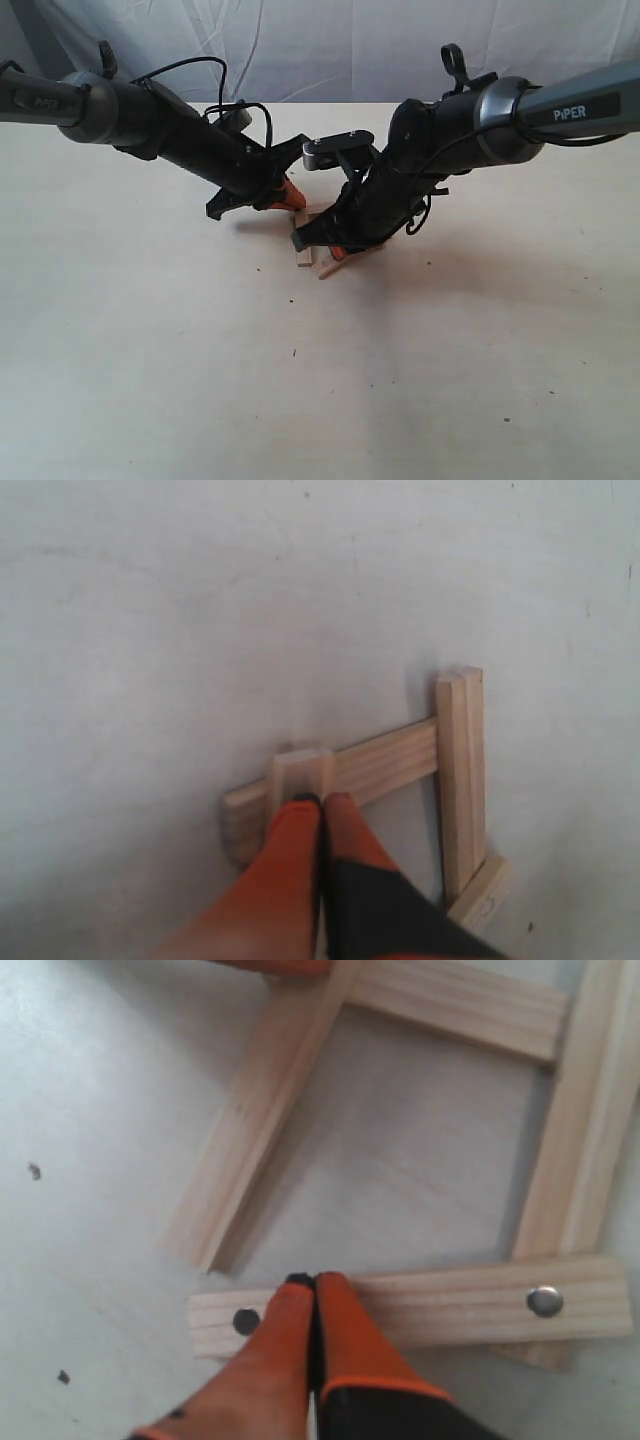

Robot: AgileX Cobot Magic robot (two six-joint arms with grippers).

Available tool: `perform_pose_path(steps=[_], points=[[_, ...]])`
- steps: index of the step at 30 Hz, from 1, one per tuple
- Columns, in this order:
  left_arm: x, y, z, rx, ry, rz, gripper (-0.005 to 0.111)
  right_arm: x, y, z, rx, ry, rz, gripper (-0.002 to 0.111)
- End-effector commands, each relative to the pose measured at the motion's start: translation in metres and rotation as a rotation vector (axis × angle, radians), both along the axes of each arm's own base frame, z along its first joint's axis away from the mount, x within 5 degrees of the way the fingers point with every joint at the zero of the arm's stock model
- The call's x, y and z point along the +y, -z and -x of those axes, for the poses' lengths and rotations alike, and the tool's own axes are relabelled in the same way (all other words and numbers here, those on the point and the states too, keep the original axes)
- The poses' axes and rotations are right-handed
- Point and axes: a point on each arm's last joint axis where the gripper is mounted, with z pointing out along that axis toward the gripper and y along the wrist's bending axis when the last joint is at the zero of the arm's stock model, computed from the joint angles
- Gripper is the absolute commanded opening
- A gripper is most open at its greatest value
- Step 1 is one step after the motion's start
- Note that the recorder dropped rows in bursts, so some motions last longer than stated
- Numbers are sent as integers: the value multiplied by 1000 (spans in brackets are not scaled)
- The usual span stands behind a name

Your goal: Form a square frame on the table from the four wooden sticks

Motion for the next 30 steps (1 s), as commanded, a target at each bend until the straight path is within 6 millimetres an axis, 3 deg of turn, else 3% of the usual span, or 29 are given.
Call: perform_pose_path(steps=[1,5,10,18,24,30], points=[[-2,-2,0,6,-6,9,0,-2,8,1,19,-8,17,-1],[0,-5,-1,19,-25,36,0,-1,8,1,16,0,9,-1],[11,-22,-5,6,-16,69,0,1,-1,1,13,34,-34,-1],[58,-69,-10,-94,-82,57,0,4,-34,1,-1,32,-89,-1],[77,-88,-1,-116,-20,-9,0,13,-60,-8,24,7,-97,-1],[88,-112,13,-175,-18,-130,0,19,-61,-21,121,16,-22,-1]])
